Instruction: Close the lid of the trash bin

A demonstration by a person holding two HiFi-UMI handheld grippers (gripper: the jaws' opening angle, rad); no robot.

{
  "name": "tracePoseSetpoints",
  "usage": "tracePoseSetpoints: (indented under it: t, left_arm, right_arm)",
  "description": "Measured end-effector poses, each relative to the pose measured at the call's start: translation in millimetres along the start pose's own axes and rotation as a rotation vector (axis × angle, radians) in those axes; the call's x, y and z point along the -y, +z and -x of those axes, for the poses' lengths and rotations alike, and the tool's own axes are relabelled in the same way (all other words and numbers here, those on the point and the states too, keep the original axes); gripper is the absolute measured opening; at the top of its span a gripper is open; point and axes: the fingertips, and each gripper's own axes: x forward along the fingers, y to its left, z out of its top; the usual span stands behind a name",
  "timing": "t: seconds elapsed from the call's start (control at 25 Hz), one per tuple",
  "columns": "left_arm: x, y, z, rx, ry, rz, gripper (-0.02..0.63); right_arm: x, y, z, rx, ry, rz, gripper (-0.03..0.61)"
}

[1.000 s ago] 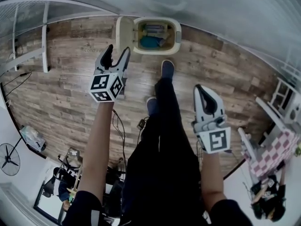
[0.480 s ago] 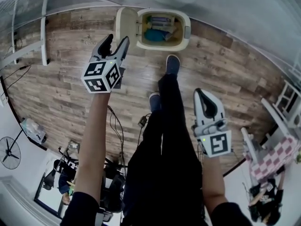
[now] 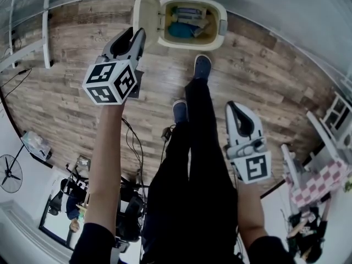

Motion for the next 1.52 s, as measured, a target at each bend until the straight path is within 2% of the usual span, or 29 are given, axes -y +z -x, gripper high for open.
tracePoseSetpoints:
  t: [0.2, 0.44, 0.6, 0.8, 1.08, 1.52]
  left_arm:
    - [22.7, 0.6, -9.1, -0.004, -0.03, -0.067, 0.109]
    - [57.7, 2.4, -25.8, 0.018, -0.089, -0.096, 0.135]
    - [84.2, -2.1, -38.4, 0.001, -0.129, -0.137, 0.144]
    - [103.6, -8.0, -55.3, -0.008, -0.178, -0.152, 0.14]
    - [133.3, -23.5, -79.5, -0.058, -0.259, -0.201, 0.13]
    - [158.4, -53.5, -120.4, -0.138, -0.291, -0.254, 0.126]
  right_arm:
    - [7.5, 4.6, 4.7, 0.008, -0.021, -0.005, 0.003]
    - [15.5, 1.5, 7.6, 0.011, -0.045, -0.045, 0.003]
    - [21.0, 2.1, 7.9, 0.013, -0.05, -0.042, 0.003]
    - [25.3, 7.1, 3.3, 0.029, -0.064, -0.044, 0.003]
    - [27.1, 3.9, 4.2, 0.009, -0.071, -0.057, 0.003]
    - [34.2, 8.0, -1.1, 0.011, -0.075, -0.069, 0.003]
